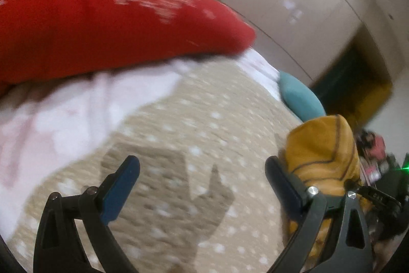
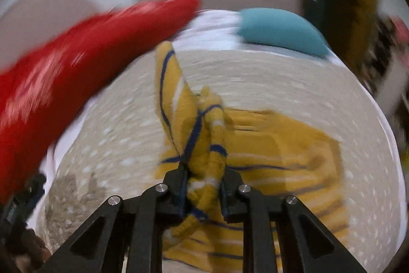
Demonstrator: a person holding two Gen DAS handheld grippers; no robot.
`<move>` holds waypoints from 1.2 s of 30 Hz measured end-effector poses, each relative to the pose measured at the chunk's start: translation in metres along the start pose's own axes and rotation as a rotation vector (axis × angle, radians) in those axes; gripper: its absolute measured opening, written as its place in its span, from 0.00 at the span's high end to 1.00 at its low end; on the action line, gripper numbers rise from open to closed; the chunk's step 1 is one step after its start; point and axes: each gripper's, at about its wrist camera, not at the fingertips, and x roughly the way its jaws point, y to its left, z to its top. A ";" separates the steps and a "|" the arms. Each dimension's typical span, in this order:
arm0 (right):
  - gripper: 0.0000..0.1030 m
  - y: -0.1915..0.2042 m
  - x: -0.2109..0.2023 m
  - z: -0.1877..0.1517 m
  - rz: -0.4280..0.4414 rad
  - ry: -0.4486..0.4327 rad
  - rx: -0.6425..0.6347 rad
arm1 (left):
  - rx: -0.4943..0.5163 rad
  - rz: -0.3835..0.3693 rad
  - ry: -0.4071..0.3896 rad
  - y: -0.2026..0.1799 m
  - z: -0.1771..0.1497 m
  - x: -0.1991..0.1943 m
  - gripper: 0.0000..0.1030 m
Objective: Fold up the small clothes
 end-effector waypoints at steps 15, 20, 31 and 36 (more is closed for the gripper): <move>0.49 -0.192 -0.035 -0.054 -0.050 -0.023 0.295 | 0.224 -0.048 0.181 -0.083 -0.066 0.048 0.05; 0.59 -0.139 -0.042 -0.033 0.071 -0.019 0.170 | 0.257 -0.016 0.198 -0.085 -0.072 0.054 0.05; 0.90 -0.104 0.096 -0.015 0.496 0.159 0.432 | 0.203 -0.039 0.252 -0.073 -0.073 0.063 0.05; 1.00 -0.164 0.107 -0.061 0.689 0.148 0.693 | 0.205 -0.033 0.252 -0.073 -0.073 0.063 0.05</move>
